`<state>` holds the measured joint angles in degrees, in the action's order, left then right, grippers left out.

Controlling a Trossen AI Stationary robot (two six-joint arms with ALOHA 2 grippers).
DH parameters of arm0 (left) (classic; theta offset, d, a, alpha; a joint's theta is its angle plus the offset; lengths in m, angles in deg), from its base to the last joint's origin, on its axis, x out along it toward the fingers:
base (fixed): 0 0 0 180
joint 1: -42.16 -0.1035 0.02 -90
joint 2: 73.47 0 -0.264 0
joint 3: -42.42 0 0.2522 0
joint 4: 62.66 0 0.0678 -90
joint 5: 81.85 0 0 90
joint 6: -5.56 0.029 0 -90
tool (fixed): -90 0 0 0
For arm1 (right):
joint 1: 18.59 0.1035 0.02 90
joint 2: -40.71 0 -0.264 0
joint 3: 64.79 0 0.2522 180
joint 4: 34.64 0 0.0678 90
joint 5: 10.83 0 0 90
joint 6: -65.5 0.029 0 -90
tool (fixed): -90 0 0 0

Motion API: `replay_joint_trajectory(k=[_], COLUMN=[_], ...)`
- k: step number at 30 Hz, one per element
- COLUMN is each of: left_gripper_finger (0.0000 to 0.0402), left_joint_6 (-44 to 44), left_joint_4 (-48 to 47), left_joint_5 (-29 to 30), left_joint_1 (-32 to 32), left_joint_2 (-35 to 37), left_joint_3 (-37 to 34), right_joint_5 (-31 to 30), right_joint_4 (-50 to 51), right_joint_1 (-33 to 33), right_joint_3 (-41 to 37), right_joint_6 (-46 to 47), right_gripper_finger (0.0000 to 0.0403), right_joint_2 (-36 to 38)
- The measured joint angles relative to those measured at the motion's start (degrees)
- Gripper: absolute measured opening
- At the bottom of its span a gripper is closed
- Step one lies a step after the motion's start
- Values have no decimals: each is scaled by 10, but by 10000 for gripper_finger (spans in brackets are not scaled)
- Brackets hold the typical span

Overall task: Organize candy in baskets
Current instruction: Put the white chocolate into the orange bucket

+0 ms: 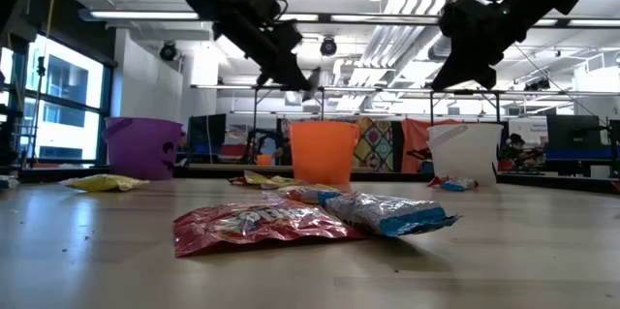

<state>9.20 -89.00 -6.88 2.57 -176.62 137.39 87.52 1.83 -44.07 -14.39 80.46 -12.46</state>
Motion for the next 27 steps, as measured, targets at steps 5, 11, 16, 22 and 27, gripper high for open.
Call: replay_joint_trajectory(k=[5, 11, 16, 22, 27], left_gripper_finger=[0, 0, 0, 0, 0], left_joint_6=[-3, 28, 87, 132, 76], left_joint_4=[-44, -89, -173, -192, -212], left_joint_5=[1, 5, 4, 14, 0], left_joint_1=[-21, -30, -11, 31, 31], left_joint_2=[-58, -100, -103, -108, -134], left_joint_3=[61, 99, 113, 124, 152], right_joint_5=[-17, -24, -42, -53, -53], right_joint_4=[-8, -8, -8, -8, -9], right_joint_1=[0, 0, 0, 0, 0], right_joint_3=[0, 0, 0, 0, 0], right_joint_6=[18, 47, 72, 89, 98], right_gripper_finger=[0, 0, 0, 0, 0], right_joint_2=[0, 0, 0, 0, 0])
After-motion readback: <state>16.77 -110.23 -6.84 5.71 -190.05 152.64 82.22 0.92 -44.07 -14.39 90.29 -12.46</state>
